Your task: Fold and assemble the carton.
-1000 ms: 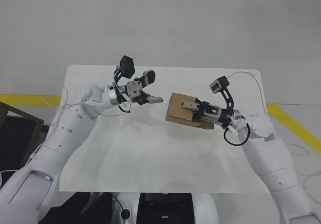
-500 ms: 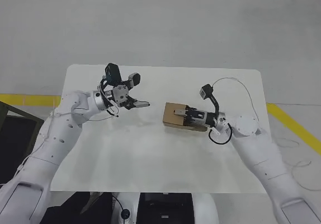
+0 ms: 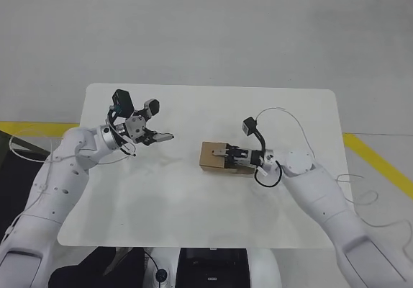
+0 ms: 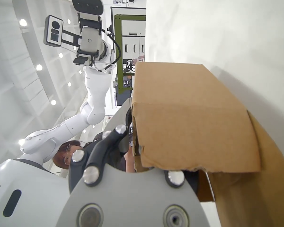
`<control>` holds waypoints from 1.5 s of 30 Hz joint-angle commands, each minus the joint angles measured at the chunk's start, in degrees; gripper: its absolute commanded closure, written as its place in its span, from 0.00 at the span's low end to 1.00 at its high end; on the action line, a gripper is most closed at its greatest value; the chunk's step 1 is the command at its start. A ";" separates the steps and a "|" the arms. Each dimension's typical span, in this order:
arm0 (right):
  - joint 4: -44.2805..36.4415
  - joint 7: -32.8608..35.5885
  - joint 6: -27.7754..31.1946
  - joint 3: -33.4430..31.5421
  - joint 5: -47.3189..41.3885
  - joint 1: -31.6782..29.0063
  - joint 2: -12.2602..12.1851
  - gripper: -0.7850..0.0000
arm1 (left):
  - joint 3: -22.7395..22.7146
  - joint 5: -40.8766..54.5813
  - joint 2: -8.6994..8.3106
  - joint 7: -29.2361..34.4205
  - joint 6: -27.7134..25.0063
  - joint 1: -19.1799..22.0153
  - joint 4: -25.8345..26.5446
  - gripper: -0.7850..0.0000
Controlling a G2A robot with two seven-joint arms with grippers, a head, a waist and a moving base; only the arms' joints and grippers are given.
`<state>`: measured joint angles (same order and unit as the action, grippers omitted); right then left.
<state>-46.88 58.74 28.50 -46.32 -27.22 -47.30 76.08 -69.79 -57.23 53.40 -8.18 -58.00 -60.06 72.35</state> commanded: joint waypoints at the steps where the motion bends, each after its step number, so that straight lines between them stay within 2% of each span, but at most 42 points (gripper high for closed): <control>1: 1.32 -0.31 0.20 0.36 -0.26 0.43 0.41 0.67 | -0.13 -0.22 -0.32 -0.09 0.00 -0.44 0.72 0.00; 5: 3.72 -1.16 0.70 1.00 -0.28 1.30 1.24 0.53 | 0.27 0.32 -0.98 -0.41 0.00 -0.97 1.63 0.00; 6: 4.23 -1.31 0.82 1.07 -0.26 1.47 1.39 0.44 | 0.41 0.23 -1.17 -0.25 0.00 -0.91 1.74 0.00; 7: 4.69 -1.37 0.99 1.11 -0.27 1.60 1.52 0.29 | 0.57 0.21 -1.35 -0.22 0.00 -0.85 1.90 0.00; 8: 5.12 -1.34 1.13 1.09 -0.32 1.72 1.62 0.19 | 0.80 0.21 -1.51 -0.23 0.00 -0.79 2.05 0.00; 14: 6.22 0.03 2.70 -1.15 -1.95 1.44 1.13 0.08 | 1.73 -0.20 -2.50 -0.96 0.00 -0.39 2.67 0.00; 19: 3.88 1.40 3.00 -4.48 -2.05 -0.73 -0.56 0.05 | 2.42 -2.05 -3.36 -1.49 0.00 -0.16 2.88 0.00; 23: -2.33 4.78 1.49 -8.21 -3.78 -4.20 -2.41 0.02 | 3.39 -3.61 -3.86 -1.39 0.00 0.59 2.53 0.00; 28: -11.86 4.42 0.43 -14.45 -2.11 -9.43 -5.13 0.00 | 5.23 -8.49 -4.17 -1.87 0.00 1.08 4.07 0.00; 33: -22.35 2.94 -1.47 -20.79 1.26 -15.03 -7.47 0.00 | 10.19 -13.10 -4.01 -4.45 0.00 1.78 5.51 0.00; 37: -29.37 2.76 -3.20 -24.38 3.12 -18.88 -8.71 0.00 | 14.74 -20.06 -3.59 -7.74 0.00 3.82 5.63 0.00; 42: -35.52 3.75 -5.08 -27.19 3.46 -22.40 -9.69 0.00 | 19.79 -28.80 -2.56 -12.42 0.00 6.58 3.58 0.00; 45: -37.66 3.89 -5.37 -28.34 3.56 -23.81 -10.07 0.00 | 22.58 -30.80 -1.59 -14.40 0.00 8.52 1.50 0.00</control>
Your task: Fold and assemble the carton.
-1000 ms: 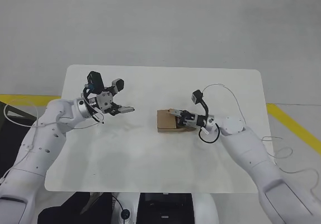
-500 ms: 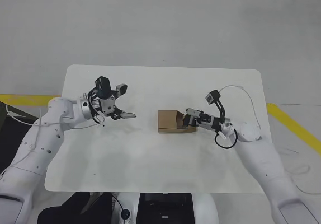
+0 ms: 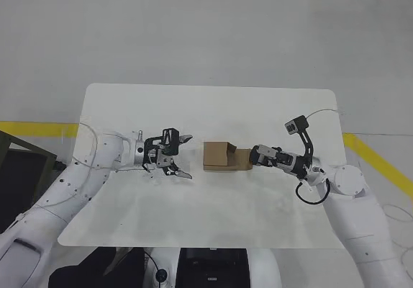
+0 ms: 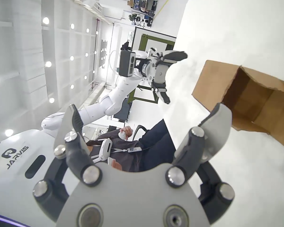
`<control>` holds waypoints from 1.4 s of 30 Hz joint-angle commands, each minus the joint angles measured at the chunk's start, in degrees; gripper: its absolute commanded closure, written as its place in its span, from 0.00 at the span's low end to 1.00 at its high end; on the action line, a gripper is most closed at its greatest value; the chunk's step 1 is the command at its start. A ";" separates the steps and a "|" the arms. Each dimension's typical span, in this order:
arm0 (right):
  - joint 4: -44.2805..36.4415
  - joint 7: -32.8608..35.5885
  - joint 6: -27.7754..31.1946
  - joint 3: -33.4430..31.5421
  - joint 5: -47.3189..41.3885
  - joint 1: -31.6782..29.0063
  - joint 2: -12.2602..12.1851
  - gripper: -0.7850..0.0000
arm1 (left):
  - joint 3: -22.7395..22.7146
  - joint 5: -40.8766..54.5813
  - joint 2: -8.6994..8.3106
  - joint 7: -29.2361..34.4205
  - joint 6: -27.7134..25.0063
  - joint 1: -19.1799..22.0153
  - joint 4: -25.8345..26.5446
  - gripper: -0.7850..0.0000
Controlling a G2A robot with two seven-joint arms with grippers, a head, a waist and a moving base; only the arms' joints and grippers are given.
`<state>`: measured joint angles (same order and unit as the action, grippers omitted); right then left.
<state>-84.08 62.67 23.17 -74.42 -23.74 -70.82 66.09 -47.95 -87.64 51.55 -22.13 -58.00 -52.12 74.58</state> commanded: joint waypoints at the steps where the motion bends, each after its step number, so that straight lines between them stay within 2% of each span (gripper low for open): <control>1: -1.07 -0.17 0.06 -0.55 0.11 -0.68 -0.17 0.00 | 1.43 -0.96 0.59 -0.68 0.16 1.28 -1.53 0.00; 5: -2.07 -1.26 0.60 -1.27 -0.46 -1.60 -0.32 0.00 | 3.60 -1.57 1.75 -2.52 0.02 3.13 -4.26 0.00; 17: -2.07 -1.26 0.60 -1.27 -0.46 -1.60 -0.32 0.00 | 3.60 -1.57 1.75 -2.52 0.02 3.13 -4.26 0.00; 20: -2.07 -1.26 0.60 -1.27 -0.46 -1.60 -0.32 0.00 | 4.00 -1.39 2.04 -0.13 1.49 2.75 -4.00 0.00; 24: -2.07 -1.26 0.60 -1.27 -0.46 -1.60 -0.32 0.00 | 5.75 0.48 3.56 4.19 4.08 3.92 -6.07 0.00; 27: -2.07 -1.26 0.60 -1.27 -0.46 -1.60 -0.32 0.00 | 7.52 2.20 5.15 4.96 5.54 5.61 -9.37 0.00; 34: -2.07 -1.26 0.60 -1.27 -0.46 -1.60 -0.32 0.00 | 11.92 1.42 8.53 -2.30 5.89 9.41 -15.31 0.00; 42: -2.07 -1.26 0.60 -1.27 -0.46 -1.60 -0.32 0.00 | 15.75 -2.68 11.29 -8.79 4.99 12.89 -22.28 0.00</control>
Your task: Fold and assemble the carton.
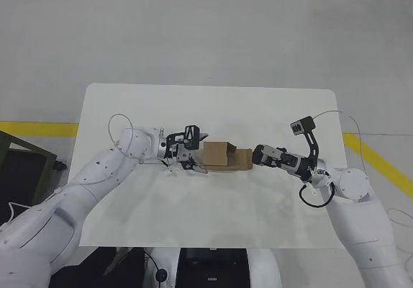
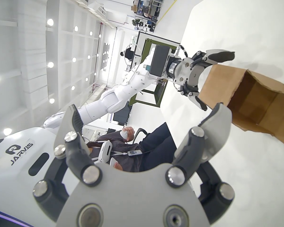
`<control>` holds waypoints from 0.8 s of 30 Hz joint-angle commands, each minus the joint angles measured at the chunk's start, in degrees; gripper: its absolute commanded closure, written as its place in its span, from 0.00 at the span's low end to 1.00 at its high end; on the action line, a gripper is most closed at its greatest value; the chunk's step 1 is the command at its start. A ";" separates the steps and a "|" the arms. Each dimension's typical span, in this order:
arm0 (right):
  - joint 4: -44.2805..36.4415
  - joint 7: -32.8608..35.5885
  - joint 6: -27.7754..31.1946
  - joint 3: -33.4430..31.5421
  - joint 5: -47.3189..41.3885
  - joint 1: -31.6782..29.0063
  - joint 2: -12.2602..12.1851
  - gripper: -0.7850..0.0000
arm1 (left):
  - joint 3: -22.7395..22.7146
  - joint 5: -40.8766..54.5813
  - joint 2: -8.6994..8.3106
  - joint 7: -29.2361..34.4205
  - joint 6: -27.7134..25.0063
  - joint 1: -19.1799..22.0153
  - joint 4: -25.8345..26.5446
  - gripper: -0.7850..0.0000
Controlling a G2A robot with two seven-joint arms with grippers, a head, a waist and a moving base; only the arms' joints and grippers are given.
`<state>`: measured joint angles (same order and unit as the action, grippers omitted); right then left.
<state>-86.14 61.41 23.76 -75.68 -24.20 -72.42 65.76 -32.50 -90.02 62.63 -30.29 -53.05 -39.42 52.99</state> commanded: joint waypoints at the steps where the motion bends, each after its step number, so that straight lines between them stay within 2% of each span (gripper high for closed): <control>1: 0.00 0.00 0.00 0.00 0.00 0.00 0.00 0.00 | 0.66 -0.54 0.49 -1.37 -0.20 0.35 -1.41 0.00; 12: 0.00 0.00 0.00 0.00 0.00 0.00 0.00 0.00 | 2.34 -2.30 2.32 -7.46 0.29 1.40 -6.27 0.00; 13: 0.00 0.00 0.00 0.00 0.00 0.00 0.00 0.56 | 2.35 -2.34 2.43 -7.65 0.45 1.44 -6.50 0.00; 14: -0.40 -0.95 -0.27 0.08 0.34 -0.19 0.01 0.95 | 2.36 -2.38 2.52 -7.79 0.59 1.46 -6.70 0.00; 15: -0.80 -1.61 -0.44 0.14 1.03 -0.31 -0.01 1.00 | 2.35 -2.37 2.61 -7.96 0.73 1.46 -6.88 0.00; 24: -0.71 -6.47 -1.68 1.30 11.11 -1.06 -0.34 1.00 | 1.71 -2.34 2.91 -8.24 1.62 1.36 -7.48 0.00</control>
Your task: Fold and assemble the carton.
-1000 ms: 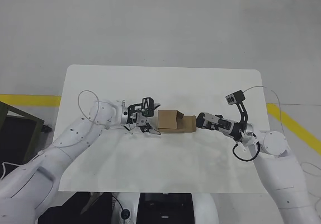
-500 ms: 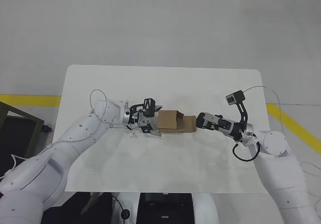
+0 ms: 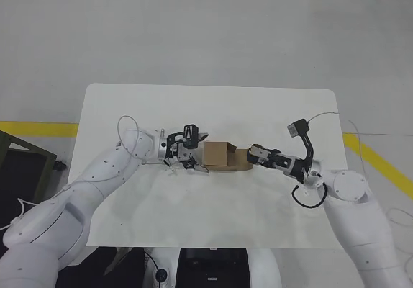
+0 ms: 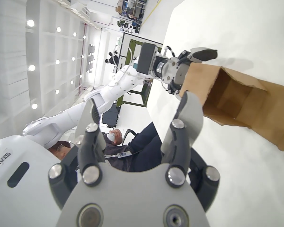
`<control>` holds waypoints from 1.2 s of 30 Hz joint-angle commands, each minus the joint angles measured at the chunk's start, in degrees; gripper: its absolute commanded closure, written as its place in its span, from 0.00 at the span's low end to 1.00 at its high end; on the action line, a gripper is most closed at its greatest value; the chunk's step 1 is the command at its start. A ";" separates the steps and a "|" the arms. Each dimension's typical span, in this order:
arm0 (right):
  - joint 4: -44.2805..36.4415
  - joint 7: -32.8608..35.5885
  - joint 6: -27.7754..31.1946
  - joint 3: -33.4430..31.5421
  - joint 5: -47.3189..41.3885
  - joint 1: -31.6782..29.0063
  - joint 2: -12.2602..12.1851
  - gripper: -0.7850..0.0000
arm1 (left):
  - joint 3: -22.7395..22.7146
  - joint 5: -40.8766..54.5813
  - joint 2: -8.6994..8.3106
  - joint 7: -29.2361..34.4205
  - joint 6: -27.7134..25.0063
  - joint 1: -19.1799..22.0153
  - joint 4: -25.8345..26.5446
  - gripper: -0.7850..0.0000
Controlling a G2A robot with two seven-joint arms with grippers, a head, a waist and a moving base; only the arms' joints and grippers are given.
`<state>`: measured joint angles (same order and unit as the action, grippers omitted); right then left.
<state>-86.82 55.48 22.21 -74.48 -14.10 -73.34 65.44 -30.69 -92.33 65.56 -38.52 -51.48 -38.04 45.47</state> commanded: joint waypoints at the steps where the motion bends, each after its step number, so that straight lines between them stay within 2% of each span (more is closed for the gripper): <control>1: -0.12 -1.24 -0.32 0.26 2.16 -0.37 -0.05 1.00 | -0.24 -0.06 -0.06 0.00 0.10 -0.04 0.09 0.00; 6: -0.18 -6.00 -2.80 1.17 10.58 -1.37 -0.20 1.00 | -0.88 -0.13 -0.26 0.26 0.30 -0.46 0.88 0.00; 19: -0.20 -6.21 -2.92 1.21 10.61 -1.44 -0.19 1.00 | -3.37 1.32 -1.20 1.51 0.03 -2.65 3.76 0.00; 22: 0.15 -6.59 -5.44 2.71 13.02 -1.12 -0.12 1.00 | -3.84 1.82 -1.28 2.43 -0.04 -3.10 4.30 0.00; 31: 7.81 -5.99 -10.42 8.89 13.46 2.34 0.91 1.00 | -4.89 2.79 -1.35 4.91 -0.74 -3.76 5.44 0.00; 36: 10.61 -7.56 -10.47 10.29 13.14 4.05 1.35 1.00 | -5.10 3.15 -1.18 5.91 -1.29 -3.91 5.65 0.00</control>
<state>-76.62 48.21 11.54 -64.29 -0.74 -69.50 66.74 -35.81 -89.23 64.33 -32.81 -52.66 -41.93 51.10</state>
